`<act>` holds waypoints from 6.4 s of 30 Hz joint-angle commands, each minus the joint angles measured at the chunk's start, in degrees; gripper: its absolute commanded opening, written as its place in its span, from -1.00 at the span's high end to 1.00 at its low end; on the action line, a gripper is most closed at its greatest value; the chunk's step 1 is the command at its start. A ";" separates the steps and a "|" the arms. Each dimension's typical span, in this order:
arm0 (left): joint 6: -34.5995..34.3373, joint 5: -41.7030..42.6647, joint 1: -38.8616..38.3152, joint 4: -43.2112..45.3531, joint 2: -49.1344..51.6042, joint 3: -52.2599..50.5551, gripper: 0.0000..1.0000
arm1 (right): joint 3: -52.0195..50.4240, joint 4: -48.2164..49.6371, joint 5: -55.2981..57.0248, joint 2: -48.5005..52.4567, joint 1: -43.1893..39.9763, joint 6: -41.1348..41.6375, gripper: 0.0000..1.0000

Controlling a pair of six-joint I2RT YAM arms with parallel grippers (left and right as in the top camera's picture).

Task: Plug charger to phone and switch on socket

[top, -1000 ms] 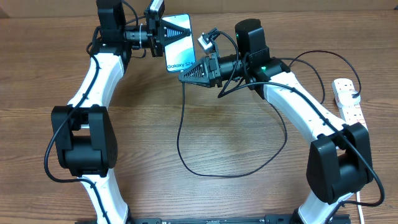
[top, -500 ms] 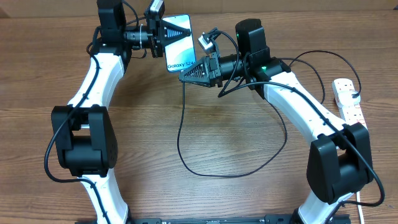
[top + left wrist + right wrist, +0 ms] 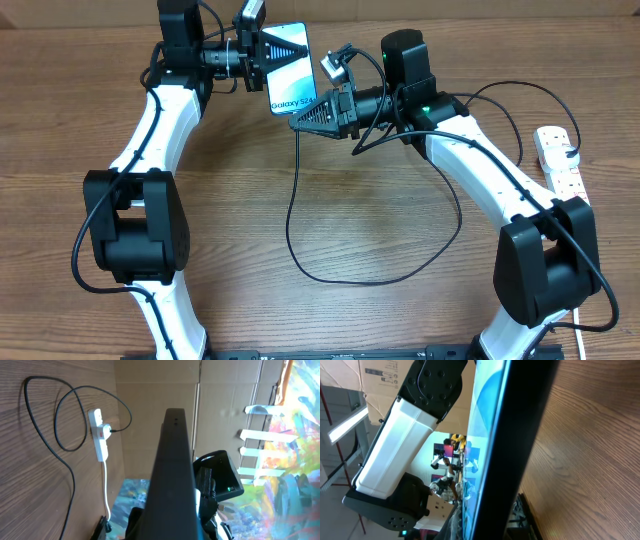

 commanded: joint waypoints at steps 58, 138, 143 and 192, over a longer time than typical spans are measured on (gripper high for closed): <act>9.79 6.43 0.63 -2.71 -1.09 0.31 0.92 | 1.11 -26.40 6.95 -0.79 -3.50 -18.78 -0.58; 2.21 5.77 0.02 -2.51 -1.09 0.33 0.92 | -20.55 20.24 15.98 -14.78 3.02 2.29 0.14; 2.21 5.97 -0.02 -2.47 -1.09 0.31 0.92 | -20.55 20.65 19.04 -14.10 3.48 2.38 0.18; 2.23 6.40 -1.53 0.96 -1.09 0.33 0.92 | -20.55 21.24 21.18 -13.57 5.95 4.26 0.93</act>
